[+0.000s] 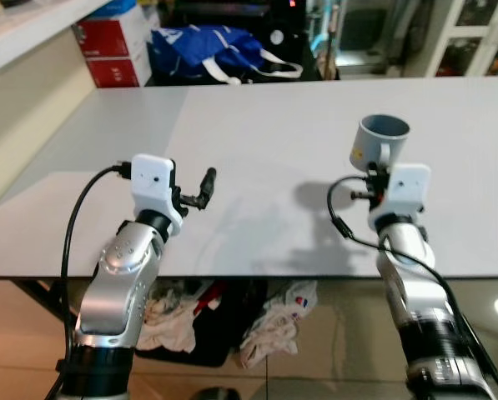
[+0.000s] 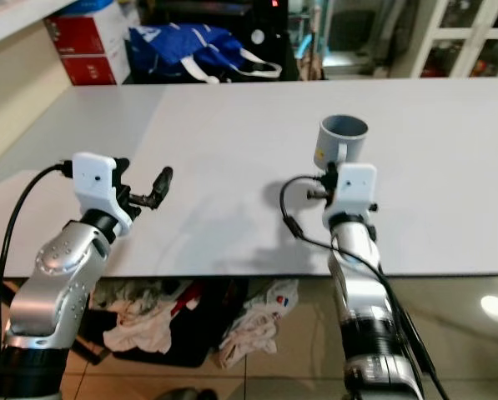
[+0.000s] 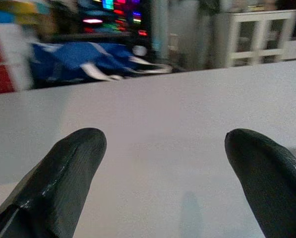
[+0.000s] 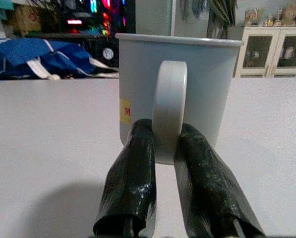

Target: Setting the table

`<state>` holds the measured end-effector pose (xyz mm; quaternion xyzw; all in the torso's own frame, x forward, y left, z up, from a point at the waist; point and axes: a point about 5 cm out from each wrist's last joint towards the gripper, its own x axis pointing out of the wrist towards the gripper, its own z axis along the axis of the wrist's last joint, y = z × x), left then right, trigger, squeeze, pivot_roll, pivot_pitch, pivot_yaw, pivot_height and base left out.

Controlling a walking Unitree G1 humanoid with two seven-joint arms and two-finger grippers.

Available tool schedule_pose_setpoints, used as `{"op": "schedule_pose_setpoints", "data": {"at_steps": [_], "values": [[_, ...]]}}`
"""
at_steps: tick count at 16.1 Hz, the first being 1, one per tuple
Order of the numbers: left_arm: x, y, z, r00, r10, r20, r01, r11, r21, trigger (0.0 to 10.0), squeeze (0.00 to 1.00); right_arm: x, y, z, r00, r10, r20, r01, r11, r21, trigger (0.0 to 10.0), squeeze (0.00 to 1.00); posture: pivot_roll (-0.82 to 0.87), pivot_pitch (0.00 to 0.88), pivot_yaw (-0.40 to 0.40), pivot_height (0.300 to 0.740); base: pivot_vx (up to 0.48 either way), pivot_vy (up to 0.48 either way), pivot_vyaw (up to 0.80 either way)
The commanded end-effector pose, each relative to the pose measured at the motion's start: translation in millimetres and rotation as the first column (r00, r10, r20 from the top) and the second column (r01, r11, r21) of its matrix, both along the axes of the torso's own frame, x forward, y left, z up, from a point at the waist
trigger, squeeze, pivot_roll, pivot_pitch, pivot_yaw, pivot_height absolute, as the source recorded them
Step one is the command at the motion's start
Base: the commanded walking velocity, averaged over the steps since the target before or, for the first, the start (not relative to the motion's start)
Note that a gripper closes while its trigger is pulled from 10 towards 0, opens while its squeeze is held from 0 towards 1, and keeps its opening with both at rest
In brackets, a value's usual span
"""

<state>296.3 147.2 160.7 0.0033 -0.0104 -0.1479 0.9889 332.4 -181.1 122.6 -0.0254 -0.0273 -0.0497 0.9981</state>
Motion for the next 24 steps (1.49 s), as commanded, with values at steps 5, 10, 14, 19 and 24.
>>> {"op": "schedule_pose_setpoints", "data": {"at_steps": [5,10,14,19,24], "values": [[-37.9,-10.9,1,0.922,-0.35,-0.164,0.352,0.936,-0.017,10.0,0.0,31.0,2.1,-8,0.996,0.028,-0.087,-0.029,1.0,-0.005,0.0,0.0,0.13,0.061,0.068,0.74,0.0,0.0,0.0],[-63.2,3.3,7,0.924,-0.317,-0.215,0.325,0.946,0.002,10.0,0.0,43.8,5.3,-3,0.993,0.043,-0.106,-0.045,0.999,-0.021,0.0,0.0,0.23,0.11,0.064,0.74,0.0,0.0,0.0],[-80.7,3.0,12,0.916,-0.328,-0.233,0.334,0.942,-0.013,10.0,0.0,41.3,4.5,-15,0.984,0.043,-0.171,-0.047,0.999,-0.015,0.0,0.0,0.26,0.151,0.054,0.74,0.0,0.0,0.0],[-94.4,-1.6,21,0.852,-0.451,-0.268,0.469,0.883,0.006,10.0,0.0,37.8,-5.1,-26,0.969,-0.003,-0.246,-0.001,1.0,-0.015,10.0,0.0,0.28,0.184,0.068,0.74,0.0,0.0,0.0],[-98.0,-6.5,20,0.848,-0.454,-0.273,0.468,0.884,-0.016,10.0,0.0,35.0,-3.3,-34,0.956,-0.006,-0.294,0.005,1.0,-0.004,10.0,1.0,0.26,0.191,0.061,0.74,0.0,0.0,0.0]]}}
